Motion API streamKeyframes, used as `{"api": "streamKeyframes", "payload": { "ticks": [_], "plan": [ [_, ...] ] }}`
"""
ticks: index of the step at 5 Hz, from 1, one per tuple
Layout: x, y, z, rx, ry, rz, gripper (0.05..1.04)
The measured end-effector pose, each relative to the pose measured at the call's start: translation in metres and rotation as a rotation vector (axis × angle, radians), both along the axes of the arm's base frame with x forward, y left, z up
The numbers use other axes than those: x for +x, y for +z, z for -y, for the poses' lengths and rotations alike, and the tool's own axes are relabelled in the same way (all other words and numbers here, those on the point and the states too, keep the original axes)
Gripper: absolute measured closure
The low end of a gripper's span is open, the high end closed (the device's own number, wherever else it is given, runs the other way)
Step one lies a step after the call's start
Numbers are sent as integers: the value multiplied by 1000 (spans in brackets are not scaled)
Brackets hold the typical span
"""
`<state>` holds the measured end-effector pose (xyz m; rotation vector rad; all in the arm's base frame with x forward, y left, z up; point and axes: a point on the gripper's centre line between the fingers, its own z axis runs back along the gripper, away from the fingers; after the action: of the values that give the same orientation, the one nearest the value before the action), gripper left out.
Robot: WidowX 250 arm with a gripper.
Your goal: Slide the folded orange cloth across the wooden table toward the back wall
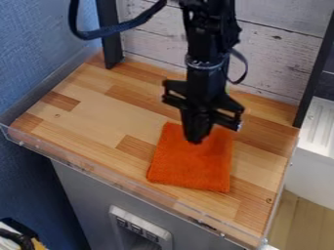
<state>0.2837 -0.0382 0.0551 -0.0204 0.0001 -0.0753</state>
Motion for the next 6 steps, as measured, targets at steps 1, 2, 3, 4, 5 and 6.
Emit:
{"api": "streamKeyframes", "payload": {
  "ticks": [1,2,3,4,5,6],
  "plan": [
    [1,-16,-2,3,5,-23,1024],
    [5,-29,-2,12,5,-33,1025],
    [10,-41,-3,17,6,-27,1025],
    [14,-43,-2,15,16,-6,1025],
    [16,-45,-2,19,32,2,1025],
    [24,-46,0,20,42,13,1025]
  ]
}}
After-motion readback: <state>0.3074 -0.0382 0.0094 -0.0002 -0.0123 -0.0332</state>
